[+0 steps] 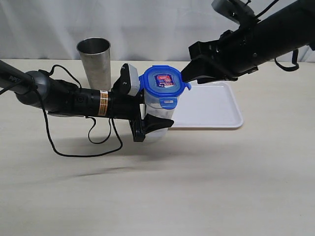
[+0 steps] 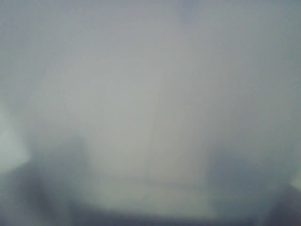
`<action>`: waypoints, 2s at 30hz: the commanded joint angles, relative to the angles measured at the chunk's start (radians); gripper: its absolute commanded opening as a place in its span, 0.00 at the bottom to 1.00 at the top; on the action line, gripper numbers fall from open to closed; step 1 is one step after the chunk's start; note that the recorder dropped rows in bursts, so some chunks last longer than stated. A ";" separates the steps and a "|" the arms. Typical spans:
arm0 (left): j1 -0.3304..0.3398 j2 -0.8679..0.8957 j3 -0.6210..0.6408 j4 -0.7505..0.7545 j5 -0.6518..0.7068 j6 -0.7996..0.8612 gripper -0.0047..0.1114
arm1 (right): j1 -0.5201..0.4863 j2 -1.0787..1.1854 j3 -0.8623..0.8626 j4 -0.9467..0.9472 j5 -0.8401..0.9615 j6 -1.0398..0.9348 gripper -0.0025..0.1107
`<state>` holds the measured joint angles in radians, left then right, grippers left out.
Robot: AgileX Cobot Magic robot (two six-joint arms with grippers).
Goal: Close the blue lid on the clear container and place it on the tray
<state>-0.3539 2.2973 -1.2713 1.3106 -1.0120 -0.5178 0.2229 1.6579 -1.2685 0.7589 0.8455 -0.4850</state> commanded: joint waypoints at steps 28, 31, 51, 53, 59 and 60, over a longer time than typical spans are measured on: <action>-0.001 -0.015 0.003 -0.018 -0.019 -0.010 0.04 | 0.003 0.167 -0.012 0.237 0.003 -0.178 0.39; -0.001 -0.015 0.003 -0.018 -0.019 -0.010 0.04 | 0.010 0.184 -0.012 0.317 0.036 -0.223 0.39; -0.003 -0.015 0.003 -0.018 -0.044 -0.033 0.04 | 0.057 0.236 -0.071 0.245 0.068 -0.300 0.41; -0.001 -0.015 0.003 -0.020 -0.044 -0.033 0.04 | 0.057 0.217 -0.088 0.208 0.068 -0.297 0.45; -0.001 -0.015 0.003 -0.023 -0.068 -0.033 0.04 | 0.057 0.135 -0.105 0.188 0.044 -0.391 0.54; -0.001 -0.015 0.003 -0.026 -0.079 -0.033 0.04 | 0.057 0.120 -0.105 0.185 0.034 -0.408 0.55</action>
<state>-0.3342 2.2973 -1.2602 1.2950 -1.0328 -0.5434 0.2623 1.8223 -1.3618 0.9290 0.8639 -0.8221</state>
